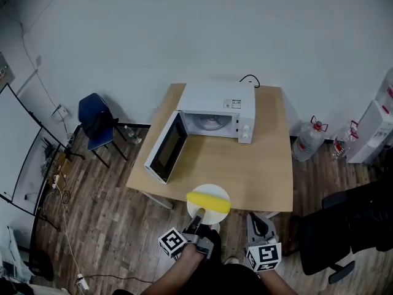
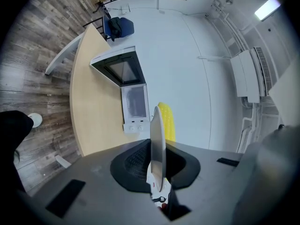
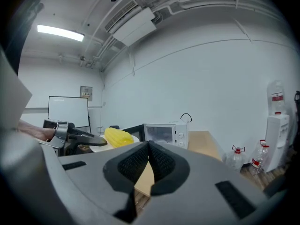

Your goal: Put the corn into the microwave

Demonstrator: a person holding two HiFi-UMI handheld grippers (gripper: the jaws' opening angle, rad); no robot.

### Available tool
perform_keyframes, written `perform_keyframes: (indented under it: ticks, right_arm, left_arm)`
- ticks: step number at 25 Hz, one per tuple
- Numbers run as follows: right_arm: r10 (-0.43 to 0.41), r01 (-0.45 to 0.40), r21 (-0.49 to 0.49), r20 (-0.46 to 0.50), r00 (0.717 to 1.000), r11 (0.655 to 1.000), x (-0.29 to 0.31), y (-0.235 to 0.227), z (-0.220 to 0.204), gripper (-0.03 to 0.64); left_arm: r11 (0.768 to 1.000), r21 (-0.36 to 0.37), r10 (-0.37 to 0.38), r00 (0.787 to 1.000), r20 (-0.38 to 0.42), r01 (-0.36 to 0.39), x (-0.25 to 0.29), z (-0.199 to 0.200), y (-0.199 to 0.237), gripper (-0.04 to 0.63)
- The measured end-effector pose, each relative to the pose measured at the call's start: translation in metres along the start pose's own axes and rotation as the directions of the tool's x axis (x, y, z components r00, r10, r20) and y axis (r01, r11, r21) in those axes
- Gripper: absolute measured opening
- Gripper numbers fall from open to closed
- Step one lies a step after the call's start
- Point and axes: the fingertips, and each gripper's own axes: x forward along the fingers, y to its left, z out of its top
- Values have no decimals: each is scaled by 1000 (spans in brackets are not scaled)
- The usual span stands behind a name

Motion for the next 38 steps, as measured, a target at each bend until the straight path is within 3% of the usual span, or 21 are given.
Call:
perform_keyframes:
  ticks: [6, 11, 16, 21, 26, 32, 38]
  right_arm:
    - [13, -14, -6, -39, 999, 1000, 37, -4, 7, 60]
    - [53, -55, -28, -69, 996, 998, 90, -10, 16, 60]
    - [33, -34, -4, -77, 997, 999, 137, -24, 31, 60]
    - [36, -38, -21, -92, 995, 999, 178, -27, 44, 60]
    - [5, -13, -98, -79, 997, 995, 218, -27, 64, 60]
    - [-60, 55, -45, -117, 991, 997, 260, -38, 64, 60]
    - [-77, 66, -83, -129, 989, 994, 283, -42, 68, 60]
  left_arm:
    - [998, -48, -32, 999, -10, 31, 36, 19, 6, 28]
    - [999, -30, -19, 999, -26, 18, 66, 42, 17, 29]
    - [999, -31, -17, 998, -62, 15, 95, 65, 20, 29]
    - [999, 3, 39, 994, -101, -39, 128, 89, 36, 28]
    - [998, 10, 65, 989, -136, -64, 157, 109, 48, 29]
    - [997, 19, 73, 985, -157, -71, 196, 133, 63, 28]
    - [998, 33, 61, 982, -180, -56, 234, 146, 72, 28]
